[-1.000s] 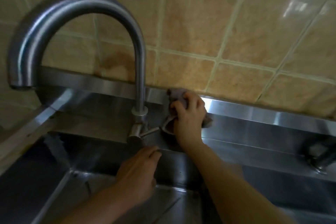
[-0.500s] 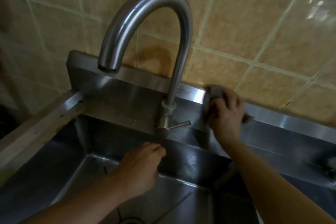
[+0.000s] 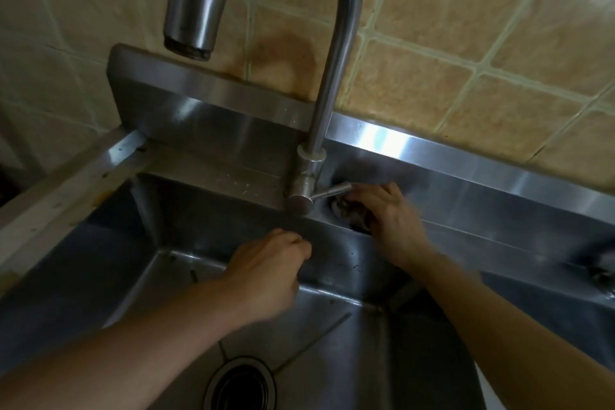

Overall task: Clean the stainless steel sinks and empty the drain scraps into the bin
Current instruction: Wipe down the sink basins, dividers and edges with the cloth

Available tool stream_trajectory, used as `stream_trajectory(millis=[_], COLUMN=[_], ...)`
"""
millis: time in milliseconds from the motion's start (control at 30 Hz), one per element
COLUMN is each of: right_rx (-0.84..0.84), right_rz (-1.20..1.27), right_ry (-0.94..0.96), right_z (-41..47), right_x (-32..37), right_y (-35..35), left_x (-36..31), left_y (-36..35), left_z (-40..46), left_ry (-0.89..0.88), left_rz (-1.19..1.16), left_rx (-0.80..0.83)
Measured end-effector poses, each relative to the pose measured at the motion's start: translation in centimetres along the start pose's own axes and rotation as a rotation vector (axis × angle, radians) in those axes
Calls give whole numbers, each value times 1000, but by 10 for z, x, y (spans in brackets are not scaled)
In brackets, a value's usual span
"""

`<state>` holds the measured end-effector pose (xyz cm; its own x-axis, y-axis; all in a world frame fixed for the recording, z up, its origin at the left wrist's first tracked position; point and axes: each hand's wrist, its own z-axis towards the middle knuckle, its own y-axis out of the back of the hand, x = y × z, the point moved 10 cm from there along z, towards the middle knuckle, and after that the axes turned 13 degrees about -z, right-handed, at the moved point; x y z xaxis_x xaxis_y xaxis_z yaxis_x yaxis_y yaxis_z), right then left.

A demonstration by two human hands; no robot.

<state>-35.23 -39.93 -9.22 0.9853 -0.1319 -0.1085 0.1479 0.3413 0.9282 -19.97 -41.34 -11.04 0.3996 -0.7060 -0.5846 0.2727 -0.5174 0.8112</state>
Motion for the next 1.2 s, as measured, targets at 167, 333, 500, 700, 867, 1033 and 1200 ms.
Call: stream_trajectory(millis=[167,333,500,700,867,1033,1200], right_rx=[280,294,314,435,395,226,220], right_rz=[-22,-35,57,28,160,250,265], right_ry=[-55,-156,-404,-666,-635,-486,-494], right_z=[21,-10,-75,-139,-138,-157,-205], right_x=[19,-17,-99,-176,-164,-110,-69], right_y=[-41,-41,-30,-20,-21,5,30], left_x=[0,-10,-36,-52,-54,-55,-59], left_y=[0,-3,-26,-57,-81,-85,-86], left_z=[2,12,43,81,89,93,93], left_ry=[23,18,-52,-11,67,119,193], left_rz=[20,-6,21,189,193,201,197], left_rx=[2,-7,41,112,166,166,218])
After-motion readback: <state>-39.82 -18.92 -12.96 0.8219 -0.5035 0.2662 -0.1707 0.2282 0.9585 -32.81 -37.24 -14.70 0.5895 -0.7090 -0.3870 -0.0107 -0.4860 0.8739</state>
